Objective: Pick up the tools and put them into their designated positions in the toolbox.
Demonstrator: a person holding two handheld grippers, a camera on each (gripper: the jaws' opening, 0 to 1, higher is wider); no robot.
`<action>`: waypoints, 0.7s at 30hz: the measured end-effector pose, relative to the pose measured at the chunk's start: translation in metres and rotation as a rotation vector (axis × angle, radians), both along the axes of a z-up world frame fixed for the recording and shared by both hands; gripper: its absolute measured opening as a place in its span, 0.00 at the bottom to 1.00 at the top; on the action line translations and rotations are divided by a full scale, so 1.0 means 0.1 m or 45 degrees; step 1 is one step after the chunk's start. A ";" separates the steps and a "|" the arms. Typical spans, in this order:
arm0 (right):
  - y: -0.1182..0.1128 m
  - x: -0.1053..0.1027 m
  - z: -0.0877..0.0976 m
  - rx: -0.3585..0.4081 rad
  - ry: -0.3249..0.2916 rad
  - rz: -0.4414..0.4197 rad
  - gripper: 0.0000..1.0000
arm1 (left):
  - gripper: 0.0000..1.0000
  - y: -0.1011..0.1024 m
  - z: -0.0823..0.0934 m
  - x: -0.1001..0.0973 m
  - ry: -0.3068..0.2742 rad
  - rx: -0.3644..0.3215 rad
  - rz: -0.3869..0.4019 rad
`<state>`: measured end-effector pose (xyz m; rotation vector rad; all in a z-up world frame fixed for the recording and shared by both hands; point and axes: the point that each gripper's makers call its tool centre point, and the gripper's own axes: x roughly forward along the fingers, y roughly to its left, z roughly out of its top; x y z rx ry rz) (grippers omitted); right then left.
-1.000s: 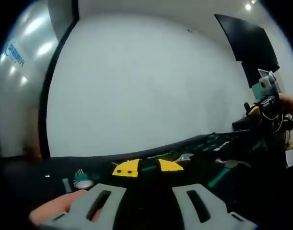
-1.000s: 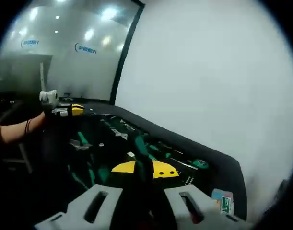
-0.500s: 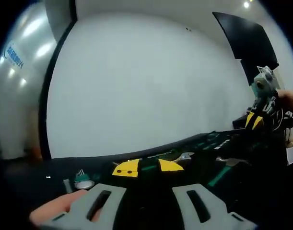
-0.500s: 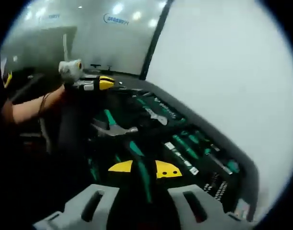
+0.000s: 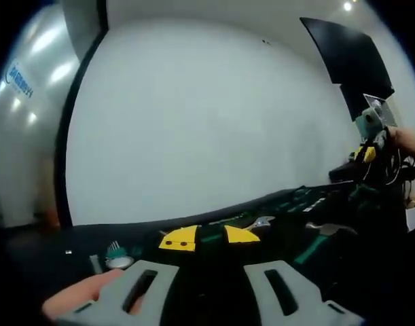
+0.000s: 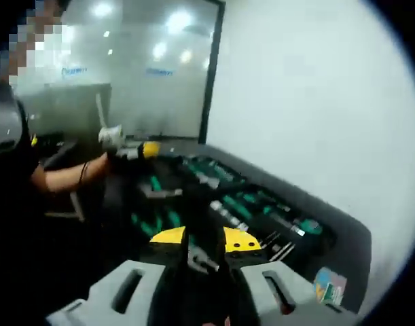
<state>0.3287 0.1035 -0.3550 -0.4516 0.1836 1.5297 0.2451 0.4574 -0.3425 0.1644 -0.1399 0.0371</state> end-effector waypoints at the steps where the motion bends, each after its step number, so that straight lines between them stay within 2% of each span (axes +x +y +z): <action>1: 0.00 -0.03 -0.09 -0.061 -0.021 0.028 0.22 | 0.11 0.00 0.00 0.00 0.002 0.000 -0.001; 3: 0.02 -0.01 -0.13 -0.139 -0.120 0.081 0.22 | 0.11 0.00 0.00 0.00 0.000 -0.004 -0.002; 4: 0.03 -0.02 -0.15 -0.183 -0.126 0.108 0.22 | 0.11 0.00 0.00 0.00 0.000 -0.005 -0.001; 6: 0.07 0.00 -0.22 -0.300 -0.063 0.135 0.25 | 0.11 0.00 0.00 0.00 0.002 -0.002 0.001; 8: 0.09 0.12 -0.31 -0.382 -0.010 0.092 0.26 | 0.11 -0.01 -0.01 0.00 0.008 0.007 0.002; 9: 0.09 0.15 -0.34 -0.406 -0.009 0.110 0.25 | 0.11 -0.01 -0.01 0.00 0.010 0.009 0.002; 10: 0.08 0.18 -0.39 -0.413 0.000 0.175 0.22 | 0.11 0.00 -0.01 0.01 0.009 0.010 0.006; 11: 0.09 0.25 -0.41 -0.413 -0.015 0.156 0.17 | 0.11 0.00 -0.01 0.01 0.012 0.014 0.010; 12: 0.06 0.29 -0.46 -0.477 -0.053 0.186 0.13 | 0.11 0.00 -0.02 0.02 0.017 0.020 0.013; 13: 0.07 0.29 -0.45 -0.457 -0.070 0.185 0.11 | 0.11 0.00 -0.03 0.02 0.024 0.030 0.016; 14: 0.07 0.28 -0.43 -0.453 -0.132 0.251 0.10 | 0.11 0.00 -0.03 0.03 0.026 0.035 0.018; 15: 0.04 0.26 -0.43 -0.454 -0.130 0.247 0.08 | 0.11 -0.01 -0.04 0.03 0.030 0.042 0.020; 16: 0.00 0.26 -0.41 -0.482 -0.241 0.316 0.04 | 0.11 -0.01 -0.04 0.03 0.033 0.046 0.020; 17: -0.02 0.24 -0.38 -0.473 -0.265 0.349 0.01 | 0.11 0.00 -0.04 0.03 0.037 0.049 0.021; 18: -0.04 0.24 -0.36 -0.468 -0.225 0.324 0.00 | 0.11 0.00 -0.05 0.03 0.037 0.049 0.022; 19: -0.04 0.22 -0.34 -0.460 -0.189 0.329 0.03 | 0.11 0.01 -0.05 0.03 0.035 0.051 0.025; 20: -0.04 0.21 -0.27 -0.452 -0.087 0.279 0.15 | 0.11 0.01 -0.05 0.03 0.038 0.054 0.023; 21: -0.01 0.23 -0.22 -0.439 -0.035 0.237 0.20 | 0.11 0.01 -0.06 0.04 0.041 0.056 0.021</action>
